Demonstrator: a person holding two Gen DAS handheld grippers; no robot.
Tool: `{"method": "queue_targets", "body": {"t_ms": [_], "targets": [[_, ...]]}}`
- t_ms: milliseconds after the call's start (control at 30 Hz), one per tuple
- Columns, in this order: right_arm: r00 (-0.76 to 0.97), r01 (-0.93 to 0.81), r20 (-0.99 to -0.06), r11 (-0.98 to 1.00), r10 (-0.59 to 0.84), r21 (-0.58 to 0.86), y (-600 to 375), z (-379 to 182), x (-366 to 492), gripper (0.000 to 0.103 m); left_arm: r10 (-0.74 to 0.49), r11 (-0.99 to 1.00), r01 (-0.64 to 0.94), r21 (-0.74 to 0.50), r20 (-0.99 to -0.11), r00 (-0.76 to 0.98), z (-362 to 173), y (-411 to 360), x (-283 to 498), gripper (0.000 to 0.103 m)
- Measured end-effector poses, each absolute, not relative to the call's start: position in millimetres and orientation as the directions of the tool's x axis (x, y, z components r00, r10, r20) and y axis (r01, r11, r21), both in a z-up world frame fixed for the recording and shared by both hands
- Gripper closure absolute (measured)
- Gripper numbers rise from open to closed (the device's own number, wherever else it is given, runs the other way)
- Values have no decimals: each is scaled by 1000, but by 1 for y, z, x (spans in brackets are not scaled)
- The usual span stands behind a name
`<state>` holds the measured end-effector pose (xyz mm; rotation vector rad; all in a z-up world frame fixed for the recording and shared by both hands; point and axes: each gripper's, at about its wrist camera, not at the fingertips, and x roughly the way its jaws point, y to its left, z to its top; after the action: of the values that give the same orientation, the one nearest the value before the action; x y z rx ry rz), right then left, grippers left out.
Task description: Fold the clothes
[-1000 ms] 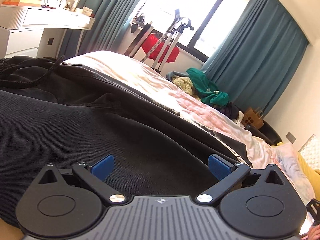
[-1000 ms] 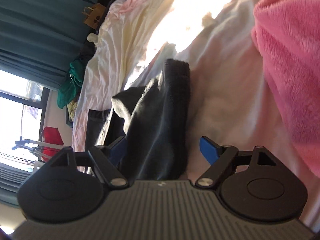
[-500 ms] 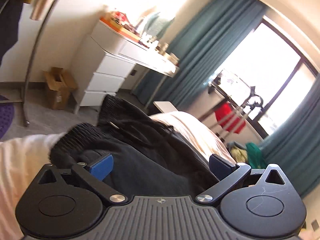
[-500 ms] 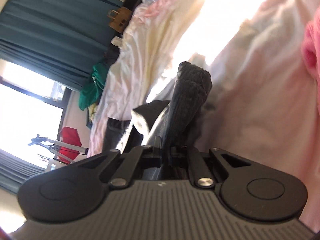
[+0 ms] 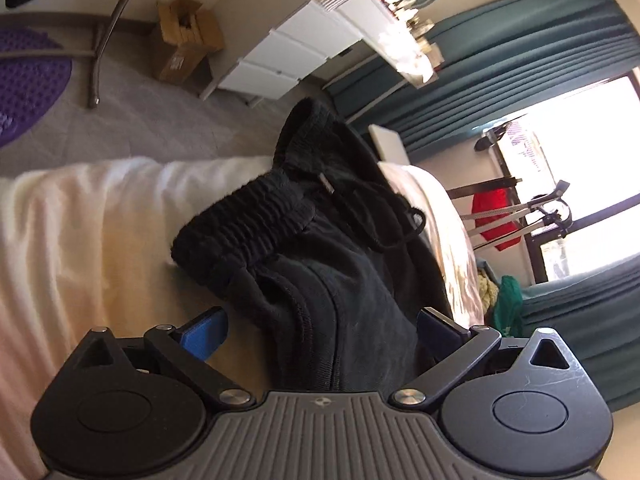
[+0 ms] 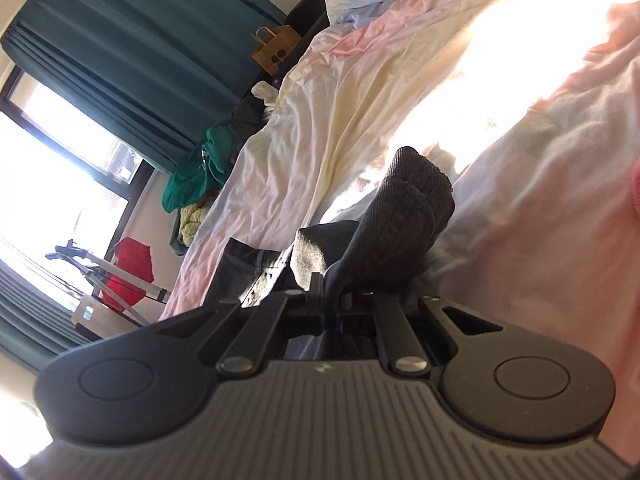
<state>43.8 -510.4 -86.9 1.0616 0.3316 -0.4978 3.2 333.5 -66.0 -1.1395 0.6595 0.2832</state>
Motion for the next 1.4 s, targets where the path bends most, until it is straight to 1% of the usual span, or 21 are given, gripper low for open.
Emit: {"method": "queue_targets", "body": {"t_ms": [100,167,200,233,267,300,333,367,400,567,633,700,767,833,933,1033,1067,1167,1267,1333,1400], "targets": [[834,552,-504,380,-225,743,-510,-90,43,95,-210,329,-531,-781,-609,765,-91,328,22,6],[832,555,-510,365,-219,748,-510,-92,42,95,-217,319,-540,-779,-615,758,-100,327,32,15],[831,556,-513,357,-216,750,-511,-93,42,95,-223,317,-531,-786,-606,763,-102,326,34,28],[829,558,-517,353,-212,751,-511,-94,41,95,-232,313,-520,-795,-595,769,-105,325,36,44],[828,561,-521,352,-208,750,-512,-95,42,95,-253,299,-497,-814,-570,781,-106,324,34,54],[826,563,-526,350,-204,748,-513,-96,42,95,-269,290,-477,-830,-549,791,-106,324,33,69],[824,566,-530,349,-200,747,-513,-97,42,95,-263,307,-471,-827,-549,793,-103,323,31,84],[822,568,-535,348,-196,746,-514,-98,42,95,-255,325,-463,-825,-548,797,-100,323,29,90],[820,570,-539,347,-192,745,-514,-100,42,95,-246,338,-448,-828,-537,807,-97,323,27,93],[809,586,-558,329,-186,740,-517,-104,45,95,-249,323,-411,-853,-495,832,-83,331,11,96],[805,591,-563,348,-189,728,-515,-102,47,95,-293,233,-394,-889,-451,843,-77,342,5,97],[831,555,-520,362,-197,749,-513,-94,44,95,-314,179,-370,-911,-410,857,-63,353,-1,97],[855,519,-474,359,-212,776,-511,-85,36,95,-309,188,-345,-920,-389,868,-43,362,-7,97],[847,532,-481,342,-227,775,-511,-84,30,95,-292,227,-341,-912,-398,870,-28,370,-14,97],[830,556,-506,294,-234,778,-513,-87,22,95,-289,247,-380,-891,-442,849,-35,377,-21,96],[780,624,-606,123,-155,771,-524,-119,15,94,-284,222,-424,-878,-475,833,-56,377,-29,96],[769,637,-625,78,-133,767,-526,-128,12,93,-284,205,-437,-876,-481,830,-65,378,-33,96],[778,624,-622,-11,-92,782,-530,-146,4,94,-271,189,-446,-875,-483,833,-79,377,-38,96],[807,588,-577,90,-124,804,-524,-129,6,95,-245,204,-437,-876,-478,844,-76,374,-40,96],[824,566,-544,191,-159,802,-517,-109,10,95,-222,235,-429,-872,-478,850,-63,370,-35,96],[842,538,-507,242,-184,807,-512,-93,13,95,-209,258,-410,-875,-465,860,-45,366,-17,96]]}}
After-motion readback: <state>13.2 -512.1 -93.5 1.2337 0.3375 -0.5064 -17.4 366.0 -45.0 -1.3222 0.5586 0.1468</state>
